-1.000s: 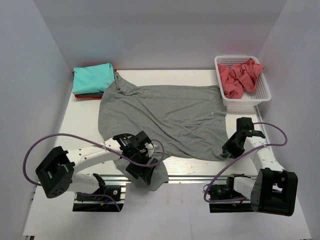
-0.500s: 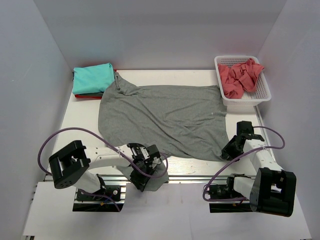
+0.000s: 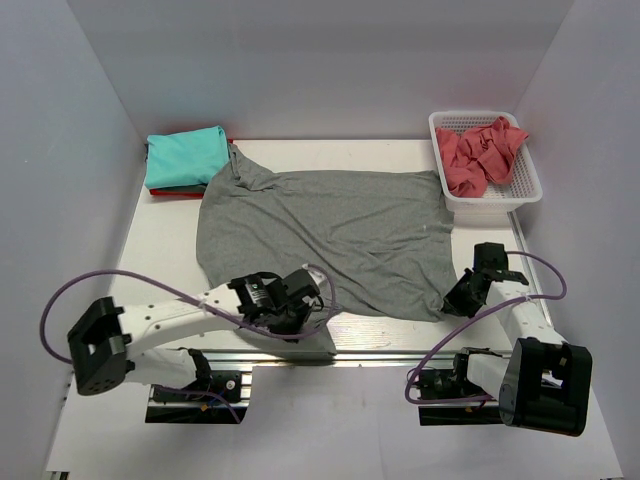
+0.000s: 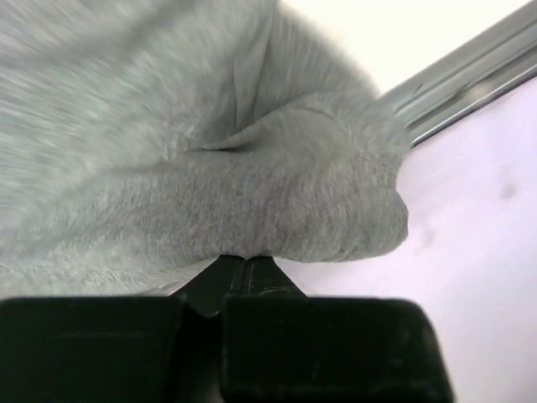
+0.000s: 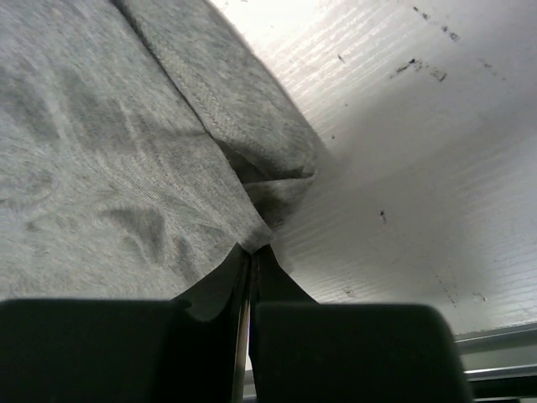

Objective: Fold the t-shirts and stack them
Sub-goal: Grap the side of the flattened tshirt closest away from the robot with both arms

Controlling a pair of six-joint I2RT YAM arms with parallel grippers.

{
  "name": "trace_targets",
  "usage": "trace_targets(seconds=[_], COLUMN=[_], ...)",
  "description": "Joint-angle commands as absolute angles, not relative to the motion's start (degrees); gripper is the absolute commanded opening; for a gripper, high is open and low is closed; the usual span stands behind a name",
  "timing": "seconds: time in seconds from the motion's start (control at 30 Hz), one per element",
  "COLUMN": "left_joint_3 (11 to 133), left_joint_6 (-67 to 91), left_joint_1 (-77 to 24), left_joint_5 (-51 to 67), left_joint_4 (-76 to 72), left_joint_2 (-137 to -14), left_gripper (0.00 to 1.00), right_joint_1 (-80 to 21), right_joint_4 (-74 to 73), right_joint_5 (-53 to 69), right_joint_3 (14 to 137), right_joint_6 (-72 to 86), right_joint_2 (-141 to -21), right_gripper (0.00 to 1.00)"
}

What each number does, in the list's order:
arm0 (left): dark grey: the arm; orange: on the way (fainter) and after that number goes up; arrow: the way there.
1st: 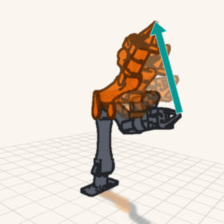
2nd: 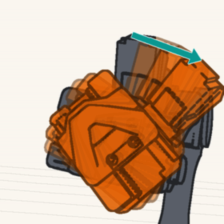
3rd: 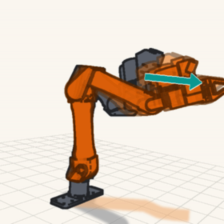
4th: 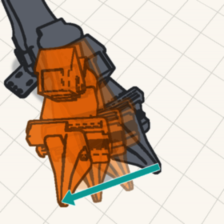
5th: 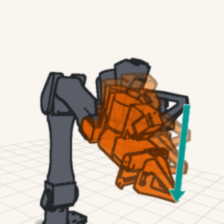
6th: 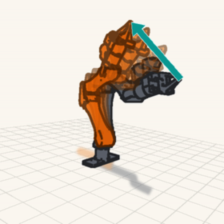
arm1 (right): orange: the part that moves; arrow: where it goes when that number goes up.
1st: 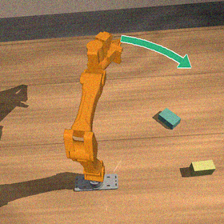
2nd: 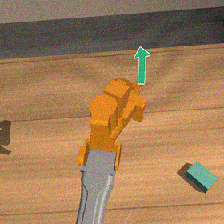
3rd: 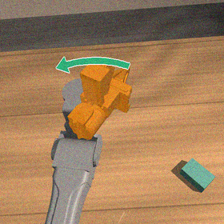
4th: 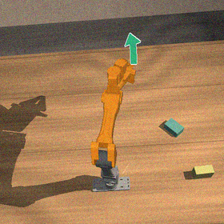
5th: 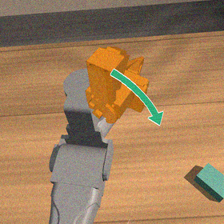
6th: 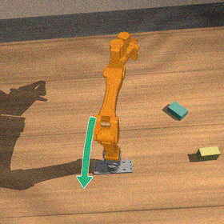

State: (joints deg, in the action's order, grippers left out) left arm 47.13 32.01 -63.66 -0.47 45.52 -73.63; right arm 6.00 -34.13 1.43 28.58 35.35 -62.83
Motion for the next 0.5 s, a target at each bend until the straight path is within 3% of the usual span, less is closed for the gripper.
trace_targets(seconds=[0.0,0.47], left_joint_3=[50.97,52.56], left_joint_6=[32.52,29.79], left_joint_1=[-63.02,-53.97], left_joint_5=[-7.37,-18.19], left_joint_4=[45.53,37.71], left_joint_2=[-67.69,-66.01], left_gripper=[0.00,0.00], right_joint_1=[6.33,6.15], right_joint_4=[-33.49,-30.94], right_joint_5=[2.37,5.19], right_joint_3=[31.46,39.72], right_joint_6=[34.37,34.80], right_joint_2=[-61.88,-67.41], right_gripper=[0.00,0.00])
